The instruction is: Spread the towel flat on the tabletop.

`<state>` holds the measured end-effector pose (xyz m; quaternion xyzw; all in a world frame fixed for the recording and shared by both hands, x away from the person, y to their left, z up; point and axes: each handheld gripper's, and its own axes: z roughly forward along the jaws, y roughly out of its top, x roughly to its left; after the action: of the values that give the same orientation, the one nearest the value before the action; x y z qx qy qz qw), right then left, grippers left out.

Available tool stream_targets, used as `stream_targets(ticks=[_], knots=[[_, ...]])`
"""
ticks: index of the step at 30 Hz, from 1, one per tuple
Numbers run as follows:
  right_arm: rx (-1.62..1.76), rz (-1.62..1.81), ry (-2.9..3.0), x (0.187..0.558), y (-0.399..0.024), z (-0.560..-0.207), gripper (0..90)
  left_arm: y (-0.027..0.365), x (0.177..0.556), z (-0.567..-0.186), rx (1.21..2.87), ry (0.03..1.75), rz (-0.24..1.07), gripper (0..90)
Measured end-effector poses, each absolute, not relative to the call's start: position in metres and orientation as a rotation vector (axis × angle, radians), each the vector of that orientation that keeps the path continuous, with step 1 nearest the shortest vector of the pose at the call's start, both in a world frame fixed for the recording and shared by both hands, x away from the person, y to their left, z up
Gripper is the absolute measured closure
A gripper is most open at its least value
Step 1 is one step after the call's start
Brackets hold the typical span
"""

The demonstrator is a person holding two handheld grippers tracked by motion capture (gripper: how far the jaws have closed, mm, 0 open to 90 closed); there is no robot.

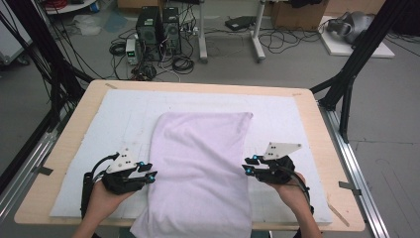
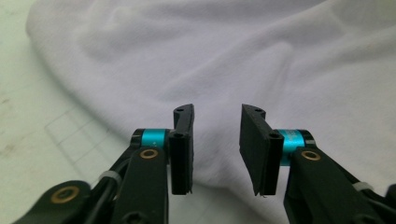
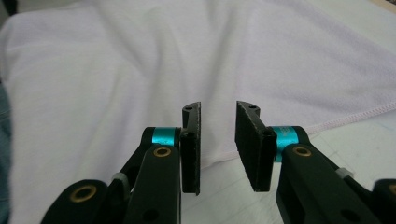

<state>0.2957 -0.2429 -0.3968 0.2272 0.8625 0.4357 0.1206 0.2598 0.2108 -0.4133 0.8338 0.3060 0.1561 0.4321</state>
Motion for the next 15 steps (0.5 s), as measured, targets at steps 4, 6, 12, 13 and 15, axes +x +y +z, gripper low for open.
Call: stream_targets(ticks=[4, 6, 12, 13, 15], knots=[[0.715, 1.166, 2.57, 0.316, -0.231, -0.416, 71.5, 0.216, 0.265, -0.426, 2.105, 0.808, 0.377, 71.7], [0.735, 1.151, 2.589, 0.324, -0.226, -0.424, 69.5, 0.213, 0.268, -0.432, 2.128, 0.813, 0.376, 69.3], [0.765, 1.121, 2.646, 0.335, -0.217, -0.442, 76.4, 0.192, 0.276, -0.443, 2.172, 0.771, 0.387, 73.9], [0.781, 1.136, 2.651, 0.336, -0.219, -0.442, 84.1, 0.189, 0.277, -0.443, 2.179, 0.766, 0.389, 80.2], [0.77, 1.131, 2.66, 0.337, -0.222, -0.441, 88.1, 0.185, 0.278, -0.441, 2.179, 0.758, 0.398, 85.6]])
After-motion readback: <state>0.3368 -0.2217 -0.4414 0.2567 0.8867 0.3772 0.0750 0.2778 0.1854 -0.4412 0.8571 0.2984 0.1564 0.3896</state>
